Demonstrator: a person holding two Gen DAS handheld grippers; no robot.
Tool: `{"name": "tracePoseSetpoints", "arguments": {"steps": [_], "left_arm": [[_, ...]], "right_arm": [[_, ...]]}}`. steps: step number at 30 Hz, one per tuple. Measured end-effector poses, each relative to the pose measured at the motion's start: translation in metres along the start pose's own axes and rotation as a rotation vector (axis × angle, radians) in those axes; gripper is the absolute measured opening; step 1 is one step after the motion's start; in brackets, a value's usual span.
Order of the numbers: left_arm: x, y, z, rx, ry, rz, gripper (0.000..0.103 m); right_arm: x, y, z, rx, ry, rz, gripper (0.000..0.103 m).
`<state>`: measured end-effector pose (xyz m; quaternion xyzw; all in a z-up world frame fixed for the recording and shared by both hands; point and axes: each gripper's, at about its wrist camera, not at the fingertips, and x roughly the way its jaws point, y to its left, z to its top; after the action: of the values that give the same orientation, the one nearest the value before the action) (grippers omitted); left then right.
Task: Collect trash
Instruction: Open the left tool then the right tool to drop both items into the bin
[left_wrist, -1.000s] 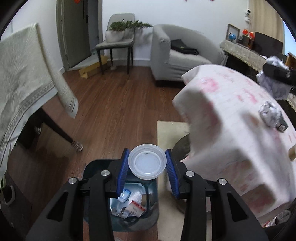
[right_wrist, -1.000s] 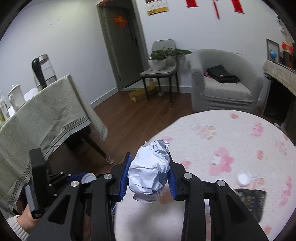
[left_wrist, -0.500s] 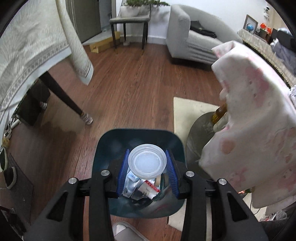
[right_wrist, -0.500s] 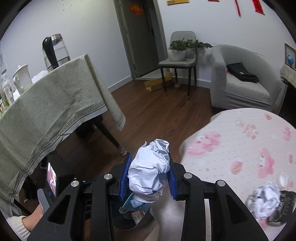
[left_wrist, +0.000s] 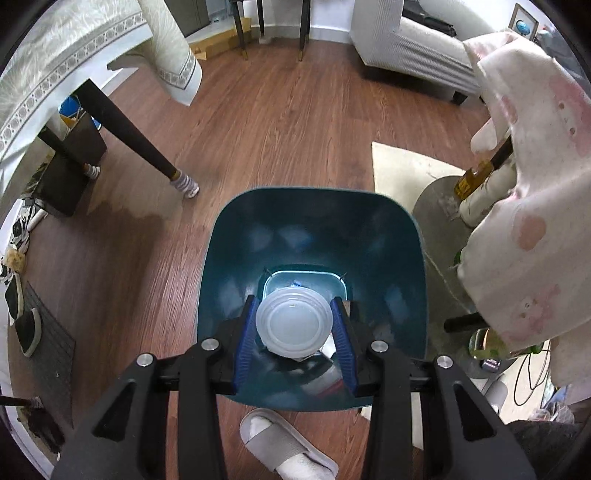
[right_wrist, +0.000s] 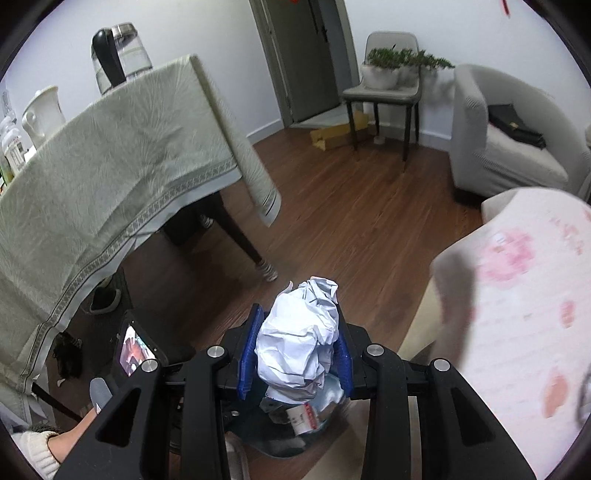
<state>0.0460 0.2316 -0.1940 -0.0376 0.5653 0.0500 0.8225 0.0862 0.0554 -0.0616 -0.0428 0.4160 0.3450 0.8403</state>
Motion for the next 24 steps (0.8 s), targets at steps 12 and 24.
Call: {"name": "tracePoseSetpoints", "arguments": {"steps": [12, 24], "left_arm": [[-0.003, 0.018, -0.004, -0.044, -0.026, 0.017, 0.060], [-0.055, 0.032, 0.009, -0.101, -0.161, 0.008, 0.069]], "right_arm": [[0.052, 0.032, -0.023, -0.060, 0.096, -0.009, 0.036], [0.084, 0.010, -0.040, 0.008, 0.158, -0.018, 0.036]]}}
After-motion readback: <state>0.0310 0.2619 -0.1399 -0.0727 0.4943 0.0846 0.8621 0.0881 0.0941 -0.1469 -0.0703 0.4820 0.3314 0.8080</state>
